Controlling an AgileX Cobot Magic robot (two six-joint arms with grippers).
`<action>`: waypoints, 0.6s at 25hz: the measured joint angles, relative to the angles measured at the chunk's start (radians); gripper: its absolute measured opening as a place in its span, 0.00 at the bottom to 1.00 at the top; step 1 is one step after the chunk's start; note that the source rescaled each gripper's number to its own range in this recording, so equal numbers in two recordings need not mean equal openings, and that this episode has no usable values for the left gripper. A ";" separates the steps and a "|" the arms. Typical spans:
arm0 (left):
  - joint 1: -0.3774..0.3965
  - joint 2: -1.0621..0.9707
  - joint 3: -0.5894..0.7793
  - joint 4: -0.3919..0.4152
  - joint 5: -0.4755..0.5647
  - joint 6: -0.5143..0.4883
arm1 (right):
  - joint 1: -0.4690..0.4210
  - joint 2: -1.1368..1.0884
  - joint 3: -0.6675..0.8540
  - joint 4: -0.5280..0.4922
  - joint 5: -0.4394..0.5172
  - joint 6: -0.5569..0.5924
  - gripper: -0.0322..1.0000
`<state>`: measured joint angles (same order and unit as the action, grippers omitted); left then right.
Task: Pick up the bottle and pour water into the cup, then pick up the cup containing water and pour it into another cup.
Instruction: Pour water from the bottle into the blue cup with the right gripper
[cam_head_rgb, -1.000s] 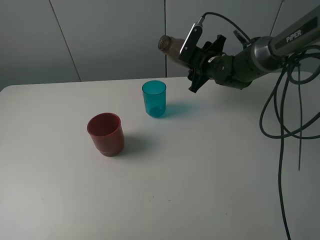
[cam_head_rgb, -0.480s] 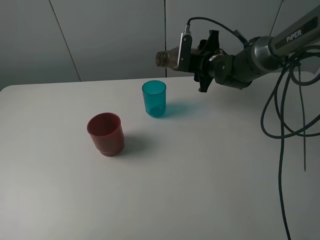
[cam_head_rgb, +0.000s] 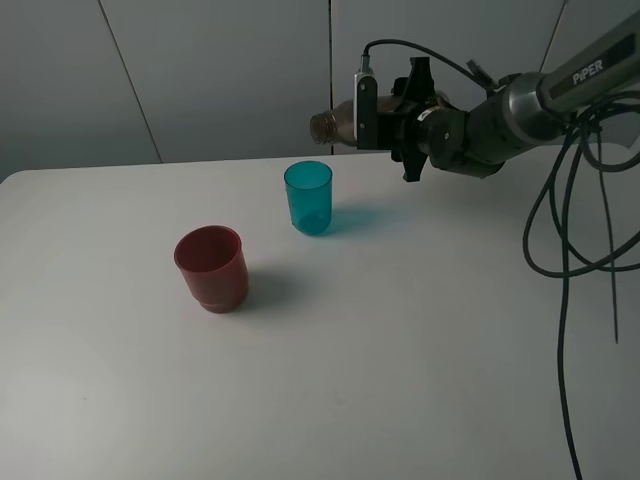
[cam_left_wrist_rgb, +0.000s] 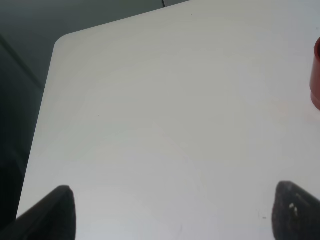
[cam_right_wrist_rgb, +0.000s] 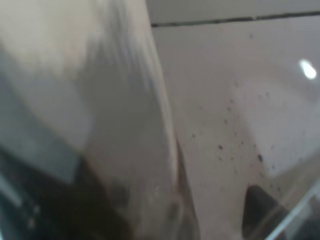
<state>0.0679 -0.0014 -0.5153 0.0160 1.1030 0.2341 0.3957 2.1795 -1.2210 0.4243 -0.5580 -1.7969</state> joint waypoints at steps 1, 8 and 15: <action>0.000 0.000 0.000 0.000 0.000 0.000 | 0.000 0.000 0.000 0.000 -0.002 -0.002 0.03; 0.000 0.000 0.000 0.000 0.000 0.000 | 0.000 0.002 0.000 -0.020 -0.046 -0.032 0.03; 0.000 0.000 0.000 0.000 0.000 0.000 | 0.000 0.002 0.000 -0.048 -0.048 -0.057 0.03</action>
<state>0.0679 -0.0014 -0.5153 0.0160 1.1030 0.2341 0.3957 2.1812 -1.2210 0.3764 -0.6063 -1.8541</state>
